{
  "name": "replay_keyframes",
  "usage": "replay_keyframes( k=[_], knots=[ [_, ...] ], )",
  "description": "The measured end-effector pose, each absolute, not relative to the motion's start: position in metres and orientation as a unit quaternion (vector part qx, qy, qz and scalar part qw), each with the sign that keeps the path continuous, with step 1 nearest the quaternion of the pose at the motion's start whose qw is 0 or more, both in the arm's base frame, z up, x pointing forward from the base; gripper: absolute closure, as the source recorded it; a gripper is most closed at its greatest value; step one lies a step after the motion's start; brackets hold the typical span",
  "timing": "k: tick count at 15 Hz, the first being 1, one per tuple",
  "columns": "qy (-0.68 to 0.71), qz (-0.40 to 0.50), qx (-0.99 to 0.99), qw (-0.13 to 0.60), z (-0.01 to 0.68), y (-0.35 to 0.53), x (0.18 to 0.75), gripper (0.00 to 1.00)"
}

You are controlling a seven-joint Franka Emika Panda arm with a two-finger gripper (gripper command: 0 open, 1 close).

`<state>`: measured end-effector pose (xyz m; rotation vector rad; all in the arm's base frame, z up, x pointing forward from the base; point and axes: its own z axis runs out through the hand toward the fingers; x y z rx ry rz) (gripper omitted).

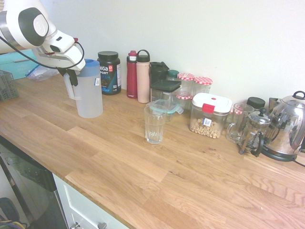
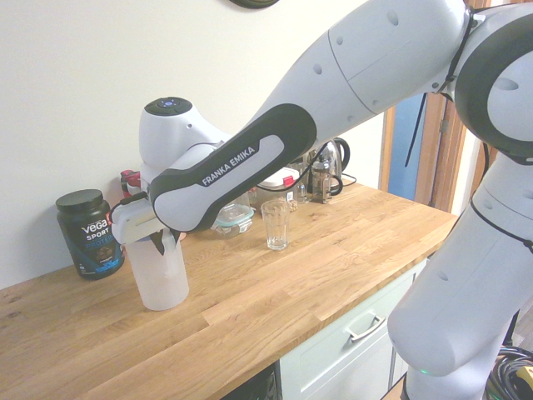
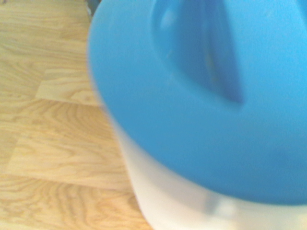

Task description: Pour me some water

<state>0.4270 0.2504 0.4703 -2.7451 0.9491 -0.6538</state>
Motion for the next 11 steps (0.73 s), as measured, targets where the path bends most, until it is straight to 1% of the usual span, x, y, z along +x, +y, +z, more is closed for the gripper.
replay_keyframes(
  k=[3,5,9,11],
  knots=[
    [0.321,-0.211,-0.920,0.077,0.464,0.261,0.421,0.00],
    [0.332,-0.193,-0.921,0.060,0.461,0.269,0.410,0.00],
    [0.374,-0.193,-0.907,0.032,0.486,0.286,0.382,0.00],
    [0.369,-0.165,-0.914,0.034,0.487,0.306,0.361,0.00]
  ],
)
